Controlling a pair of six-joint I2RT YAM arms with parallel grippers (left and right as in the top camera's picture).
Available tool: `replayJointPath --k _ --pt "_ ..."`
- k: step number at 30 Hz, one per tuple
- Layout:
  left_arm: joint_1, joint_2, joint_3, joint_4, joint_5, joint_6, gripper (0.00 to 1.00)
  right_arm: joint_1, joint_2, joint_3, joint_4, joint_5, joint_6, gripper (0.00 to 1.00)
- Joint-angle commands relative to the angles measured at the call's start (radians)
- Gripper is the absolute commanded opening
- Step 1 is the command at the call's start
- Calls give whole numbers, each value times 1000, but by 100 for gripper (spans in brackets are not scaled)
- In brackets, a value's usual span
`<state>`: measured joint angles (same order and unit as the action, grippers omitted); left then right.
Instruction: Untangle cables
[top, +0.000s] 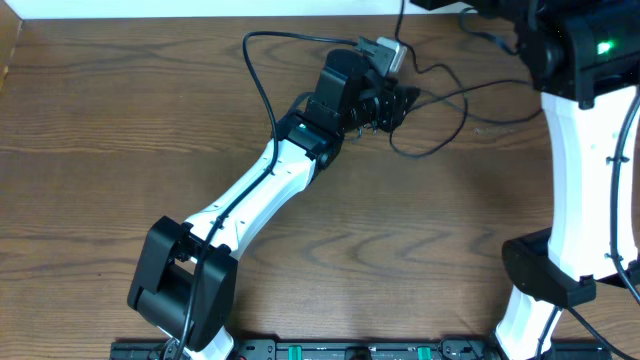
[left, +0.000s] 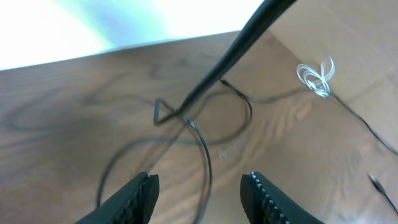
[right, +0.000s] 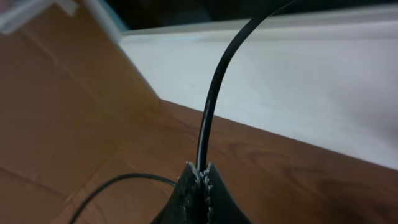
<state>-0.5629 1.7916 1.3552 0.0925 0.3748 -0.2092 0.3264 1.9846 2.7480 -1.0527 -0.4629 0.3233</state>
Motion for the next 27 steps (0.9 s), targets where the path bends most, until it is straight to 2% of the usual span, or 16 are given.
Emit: replayJointPath --k 1,5,10,13,16,19,27 --pt "10 4 21 64 -81 -77 48 36 -25 18 25 -18 32 1" --pt "23 4 21 166 -80 -172 48 37 -29 18 29 -19 51 1" --pt "26 4 21 254 -82 -171 48 47 -51 18 112 -114 145 1" --pt "26 4 21 274 -80 -195 48 60 -62 18 113 -92 136 1" --pt "27 -3 21 192 -68 -195 28 24 -62 18 23 77 60 1" --pt "41 -25 21 108 -26 -146 28 -28 -62 18 -68 237 -24 1" --pt "71 -113 21 -118 18 -68 29 -251 -60 18 -154 300 -68 1"
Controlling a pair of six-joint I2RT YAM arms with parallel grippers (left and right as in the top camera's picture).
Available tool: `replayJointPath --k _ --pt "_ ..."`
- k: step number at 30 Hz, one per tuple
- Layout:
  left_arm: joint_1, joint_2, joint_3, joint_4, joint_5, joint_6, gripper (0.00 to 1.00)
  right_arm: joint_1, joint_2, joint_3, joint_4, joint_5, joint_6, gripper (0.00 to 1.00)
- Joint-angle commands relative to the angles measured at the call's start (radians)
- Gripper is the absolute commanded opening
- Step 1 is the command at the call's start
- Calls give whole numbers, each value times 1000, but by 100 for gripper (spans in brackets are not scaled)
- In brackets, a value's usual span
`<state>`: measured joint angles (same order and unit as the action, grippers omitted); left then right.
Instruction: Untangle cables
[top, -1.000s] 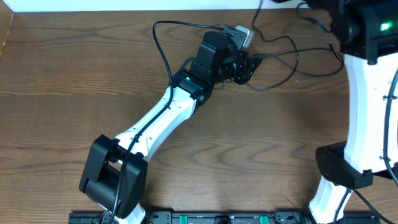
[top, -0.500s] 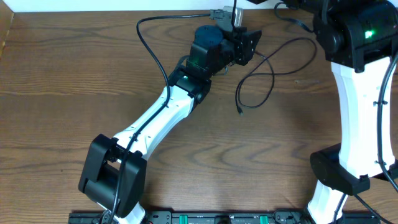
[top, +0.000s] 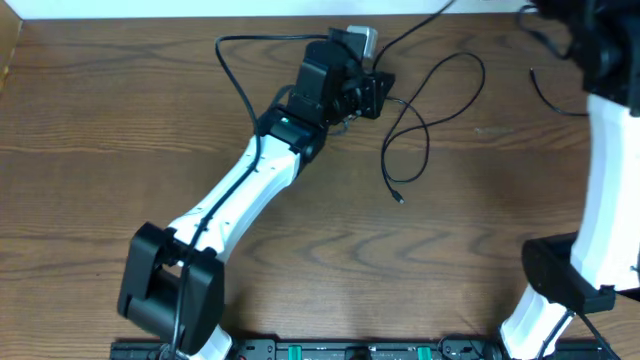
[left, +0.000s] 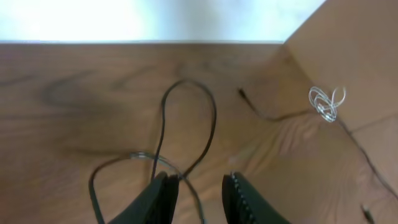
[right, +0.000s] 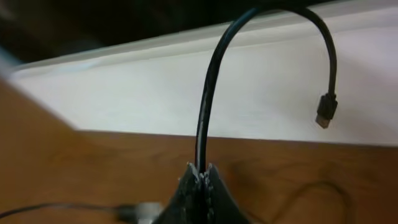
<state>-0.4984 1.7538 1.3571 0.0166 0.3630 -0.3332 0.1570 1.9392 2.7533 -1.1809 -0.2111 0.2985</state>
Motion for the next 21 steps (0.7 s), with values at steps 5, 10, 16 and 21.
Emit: replayJointPath --k 5,10,16,21 --pt "3 -212 27 -92 154 59 29 -190 13 -9 -153 55 -87 1" --pt "-3 -324 31 -110 148 111 33 -192 37 -14 -179 12 -106 1" --pt "-3 -255 31 -97 135 124 45 -175 36 -14 -100 -179 -67 1" --pt "-28 -125 31 -1 135 123 50 -121 35 -13 -90 -337 -44 1"
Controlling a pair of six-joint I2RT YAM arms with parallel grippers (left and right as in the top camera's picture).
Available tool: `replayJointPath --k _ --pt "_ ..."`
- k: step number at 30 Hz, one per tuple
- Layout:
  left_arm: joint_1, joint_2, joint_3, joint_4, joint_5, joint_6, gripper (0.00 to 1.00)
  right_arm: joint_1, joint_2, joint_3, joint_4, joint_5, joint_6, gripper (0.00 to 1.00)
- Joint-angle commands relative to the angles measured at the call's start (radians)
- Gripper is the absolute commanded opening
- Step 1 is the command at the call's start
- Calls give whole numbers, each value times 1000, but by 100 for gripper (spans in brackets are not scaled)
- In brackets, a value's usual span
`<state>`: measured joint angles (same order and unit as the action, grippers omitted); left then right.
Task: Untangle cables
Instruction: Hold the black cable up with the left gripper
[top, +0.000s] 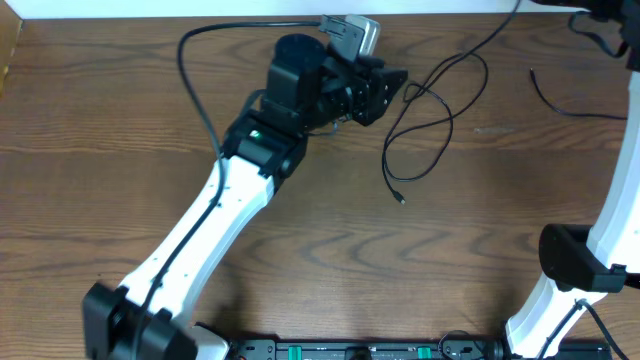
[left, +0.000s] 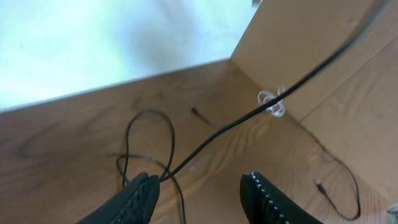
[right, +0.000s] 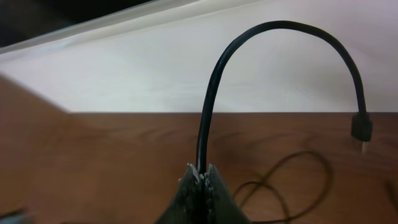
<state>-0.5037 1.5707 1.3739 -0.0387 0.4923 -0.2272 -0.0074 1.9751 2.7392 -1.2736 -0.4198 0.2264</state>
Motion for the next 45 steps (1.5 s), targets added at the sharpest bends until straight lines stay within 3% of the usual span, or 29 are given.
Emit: replayJointPath --k 1,6,17,18,31,32,34,35,40,45 --pt "-29 72 14 73 5 17 51 63 0 2 6 -148 29 1" --pt "-54 172 14 113 6 12 51 140 0 2 82 -148 31 1" --pt "-54 167 14 127 5 -9 48 132 0 2 62 -82 47 1" --pt "-54 167 14 127 -15 -5 43 132 0 2 62 -101 46 1" --pt "-54 174 14 180 -67 9 44 137 0 2 71 -258 73 1" --pt "-54 179 14 180 -67 9 42 140 0 2 71 -262 73 1" --pt "-54 182 14 179 -66 5 12 137 0 2 70 -230 72 1" --pt "-55 182 14 179 -66 -1 8 132 0 2 70 -201 67 1" --pt "-54 180 32 199 31 -121 8 110 2 1 -4 100 -18 1" --pt "-54 180 122 198 120 -157 8 84 22 -7 -97 282 -75 1"
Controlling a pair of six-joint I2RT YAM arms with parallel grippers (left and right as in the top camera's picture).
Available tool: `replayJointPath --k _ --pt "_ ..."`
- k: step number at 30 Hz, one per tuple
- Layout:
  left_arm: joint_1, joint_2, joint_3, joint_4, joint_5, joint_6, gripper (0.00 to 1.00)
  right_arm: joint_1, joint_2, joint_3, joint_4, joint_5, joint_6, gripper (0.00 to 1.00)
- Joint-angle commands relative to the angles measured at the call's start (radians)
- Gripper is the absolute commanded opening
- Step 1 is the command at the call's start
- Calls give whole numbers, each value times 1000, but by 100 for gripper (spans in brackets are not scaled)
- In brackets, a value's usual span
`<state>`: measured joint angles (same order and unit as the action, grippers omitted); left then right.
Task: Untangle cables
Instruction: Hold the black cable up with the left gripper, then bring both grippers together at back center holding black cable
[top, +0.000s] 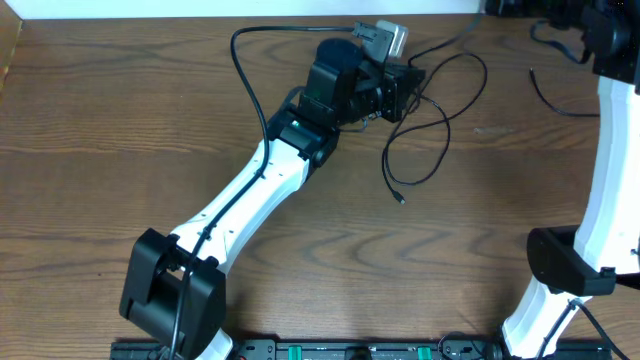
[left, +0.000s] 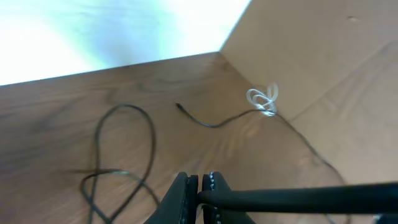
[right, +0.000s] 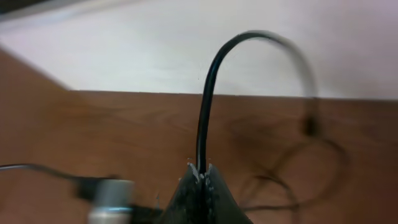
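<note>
A thin black cable (top: 432, 108) lies in loose loops on the wooden table right of my left gripper (top: 408, 82). The left wrist view shows the left gripper (left: 200, 184) shut on a thicker black cable (left: 292, 198) that runs off to the right; the thin loops (left: 122, 148) lie beyond it. My right gripper (right: 203, 169) is shut on a black cable (right: 208, 99) that rises and arches over to the right, its end blurred. In the overhead view the right gripper is hidden at the top right corner.
A short black cable (top: 548, 95) lies at the table's right side, also seen as a short piece (left: 205, 119) beside a white twist tie (left: 263, 101). A cardboard wall (left: 323, 56) borders the table. The right arm's white column (top: 610, 160) stands at the right.
My left gripper was open with a black cable crossing ahead of it; now it is shut on that cable. The left arm has shifted right. The right gripper still holds its cable.
At first my left gripper was open at the tangle while the right held a cable up. Then the thin cable lay in loose loops with a free end, left jaws narrower. Then the left jaws stood wide open, and now they are shut on the thick cable.
</note>
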<state>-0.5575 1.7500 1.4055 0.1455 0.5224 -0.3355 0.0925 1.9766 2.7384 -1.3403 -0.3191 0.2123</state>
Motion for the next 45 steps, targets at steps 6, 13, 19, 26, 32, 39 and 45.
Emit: replayJointPath --k 6,13,19,26,32,39,45 --pt "-5 1 240 -51 121 -63 8 -84 62 -47 -82 239 -56 6" --pt "-5 2 317 -66 97 -63 8 -114 71 -133 -82 157 -79 65" --pt "11 3 321 -97 22 -32 8 -168 71 -152 -150 204 -87 99" --pt "97 2 494 -314 39 -19 8 -130 71 -574 66 -334 -445 99" --pt "125 2 582 -387 -26 -267 8 -5 71 -809 367 -499 -536 99" --pt "182 2 641 -439 -24 -403 8 159 71 -821 455 -497 -523 99" --pt "266 2 642 -489 5 -377 8 164 71 -821 425 -589 -577 99"
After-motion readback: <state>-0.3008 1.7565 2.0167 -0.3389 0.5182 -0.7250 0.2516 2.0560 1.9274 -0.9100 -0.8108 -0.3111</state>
